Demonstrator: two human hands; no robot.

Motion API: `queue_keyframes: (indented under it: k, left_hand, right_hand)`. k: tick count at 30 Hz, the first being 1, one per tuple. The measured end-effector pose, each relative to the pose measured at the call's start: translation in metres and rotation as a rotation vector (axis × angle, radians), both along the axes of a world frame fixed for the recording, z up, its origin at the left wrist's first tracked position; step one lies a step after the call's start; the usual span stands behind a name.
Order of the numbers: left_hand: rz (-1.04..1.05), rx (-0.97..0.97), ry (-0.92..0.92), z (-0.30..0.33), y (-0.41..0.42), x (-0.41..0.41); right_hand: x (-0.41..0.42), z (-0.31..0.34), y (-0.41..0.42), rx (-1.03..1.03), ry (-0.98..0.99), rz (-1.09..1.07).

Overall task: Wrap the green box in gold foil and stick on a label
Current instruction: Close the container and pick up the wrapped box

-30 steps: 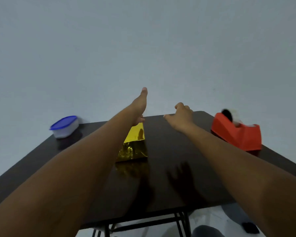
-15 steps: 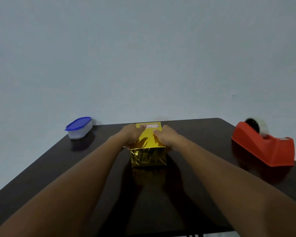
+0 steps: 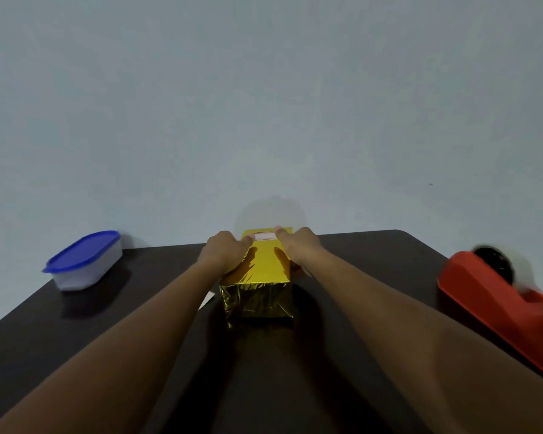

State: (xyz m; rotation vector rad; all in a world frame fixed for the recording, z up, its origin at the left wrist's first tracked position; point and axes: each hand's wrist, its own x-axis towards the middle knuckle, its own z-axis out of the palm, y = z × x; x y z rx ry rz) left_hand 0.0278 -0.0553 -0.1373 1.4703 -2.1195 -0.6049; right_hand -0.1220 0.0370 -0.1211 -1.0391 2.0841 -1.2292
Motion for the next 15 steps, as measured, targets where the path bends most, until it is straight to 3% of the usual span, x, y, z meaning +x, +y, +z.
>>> queue_keyframes:
  k: [4, 9, 12, 15]
  left_hand:
    - [0.092, 0.019, 0.002, 0.002, -0.053, -0.019]
    - [0.122, 0.136, 0.014, 0.001, -0.084, -0.028]
    - [0.104, 0.241, 0.025, 0.009, -0.081, -0.029]
    - [0.15, 0.367, 0.154, 0.015, -0.058, -0.024]
  right_hand:
    - [-0.025, 0.001, -0.057, 0.059, 0.1, 0.032]
    - [-0.036, 0.002, -0.092, 0.14, 0.076, 0.059]
    - [-0.036, 0.015, -0.088, 0.158, -0.022, 0.029]
    - [-0.033, 0.03, -0.064, 0.165, -0.132, 0.02]
